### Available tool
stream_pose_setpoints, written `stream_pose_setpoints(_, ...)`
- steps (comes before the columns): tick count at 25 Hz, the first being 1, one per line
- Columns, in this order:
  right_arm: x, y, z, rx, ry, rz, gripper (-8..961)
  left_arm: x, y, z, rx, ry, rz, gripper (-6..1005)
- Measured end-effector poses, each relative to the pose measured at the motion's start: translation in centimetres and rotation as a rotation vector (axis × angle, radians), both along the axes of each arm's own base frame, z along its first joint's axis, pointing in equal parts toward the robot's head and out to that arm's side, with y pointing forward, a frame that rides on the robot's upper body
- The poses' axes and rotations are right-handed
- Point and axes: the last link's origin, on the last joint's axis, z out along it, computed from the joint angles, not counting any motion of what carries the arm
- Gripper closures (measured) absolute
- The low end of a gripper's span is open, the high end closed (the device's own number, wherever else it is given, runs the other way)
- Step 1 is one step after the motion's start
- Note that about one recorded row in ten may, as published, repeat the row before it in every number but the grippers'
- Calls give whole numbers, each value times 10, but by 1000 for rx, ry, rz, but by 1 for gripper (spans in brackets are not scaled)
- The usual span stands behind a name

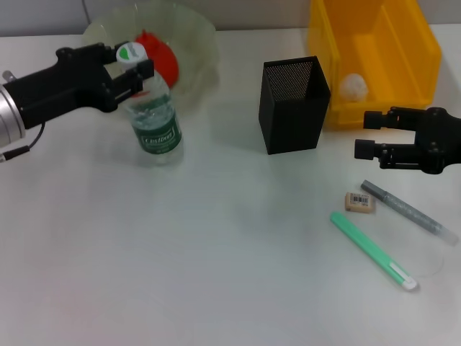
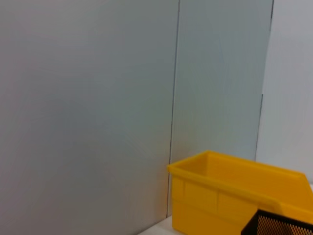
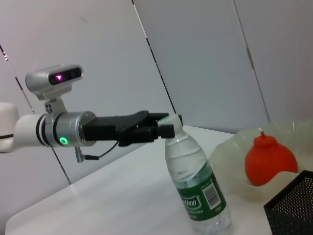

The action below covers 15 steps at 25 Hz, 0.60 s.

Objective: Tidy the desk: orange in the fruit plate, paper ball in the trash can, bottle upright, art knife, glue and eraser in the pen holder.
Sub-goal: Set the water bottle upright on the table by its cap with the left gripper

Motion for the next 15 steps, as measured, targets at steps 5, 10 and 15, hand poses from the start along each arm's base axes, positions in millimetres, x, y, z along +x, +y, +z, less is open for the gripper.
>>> stream_pose_setpoints(5,0,0,0,-2,1,1,186,-5,-2,-5,5,19,-14,516)
stream_pose_setpoints(10,-1,0,0,-3,2,2,186,-6,-3,-5,9,20,-16,509)
stream_pose_setpoints(15,-1,0,0,-6,4,7,186,-9,-2,-1,22,-14,11,502)
